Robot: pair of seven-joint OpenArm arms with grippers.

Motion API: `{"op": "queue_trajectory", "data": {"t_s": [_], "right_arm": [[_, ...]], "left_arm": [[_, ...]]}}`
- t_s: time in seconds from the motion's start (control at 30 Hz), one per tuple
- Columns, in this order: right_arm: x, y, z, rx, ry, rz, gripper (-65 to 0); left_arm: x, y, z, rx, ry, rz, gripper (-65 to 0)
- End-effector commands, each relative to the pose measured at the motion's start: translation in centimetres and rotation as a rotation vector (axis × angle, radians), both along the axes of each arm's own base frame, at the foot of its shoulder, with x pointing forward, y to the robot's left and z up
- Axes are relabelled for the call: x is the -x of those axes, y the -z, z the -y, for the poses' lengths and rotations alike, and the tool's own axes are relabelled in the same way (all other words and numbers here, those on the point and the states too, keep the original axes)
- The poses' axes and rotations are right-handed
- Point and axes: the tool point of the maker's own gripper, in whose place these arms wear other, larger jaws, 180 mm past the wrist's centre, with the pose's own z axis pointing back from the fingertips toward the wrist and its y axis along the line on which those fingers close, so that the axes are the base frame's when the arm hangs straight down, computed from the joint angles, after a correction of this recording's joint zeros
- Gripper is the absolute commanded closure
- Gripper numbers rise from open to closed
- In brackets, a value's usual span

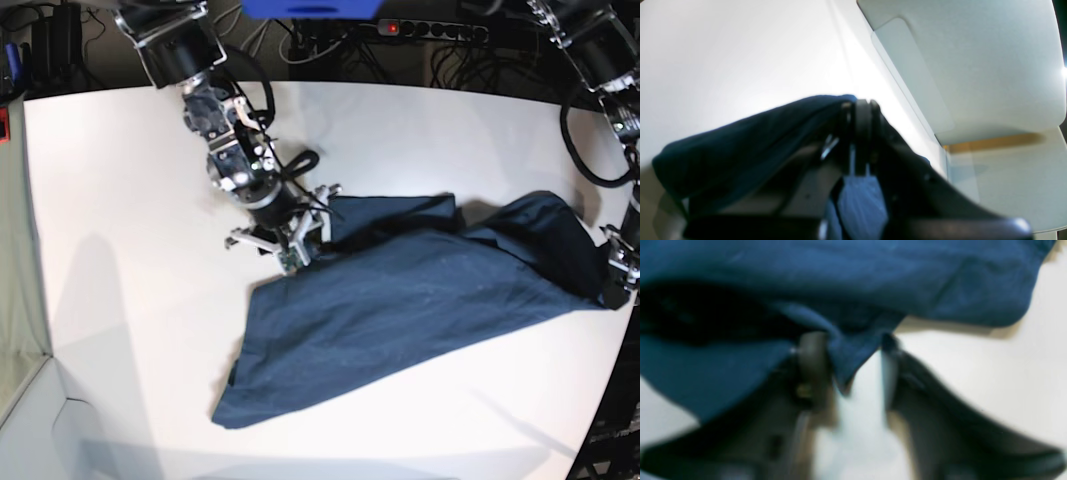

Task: Layout the t-shirt on the table in an organized manner, then fold the t-shirt properly
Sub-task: 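Raise the held shirt high with both grippers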

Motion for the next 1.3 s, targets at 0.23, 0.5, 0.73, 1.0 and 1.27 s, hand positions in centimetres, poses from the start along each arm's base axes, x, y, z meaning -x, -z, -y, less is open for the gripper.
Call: {"op": "queue_trajectory", "data": {"t_s": [0.23,0.5,0.73,1.0,1.27], "right_arm": [[-0.9,-4.5,-0.7,-0.054,-0.002,0.118,0.0],[-1.8,-15.1,2.4,-0.157,0.102,0.368,0.0],[-3.4,-21.4,7.0,-0.165,0.215,0.502,0.0],[-6.4,-31.3,9.2,-0.192,0.255,0.746,0.0],[-10.6,-39.6,12.3,-0.190,0.326,0.871,0.0]], "left_arm": [[-0.7,-2.9,-0.6,-0.019,-0.008,0.080,-0.2],[-2.8,-6.6,-0.7,-0.025,-0.004,0.171,-0.2],[-5.4,-10.1,0.5,-0.031,0.029,0.250,-0.2],[-8.9,-16.4,1.3,-0.168,0.030,0.332,-0.2],[-12.9,-24.4,5.3,-0.334,0.084,0.430,-0.2]]}}
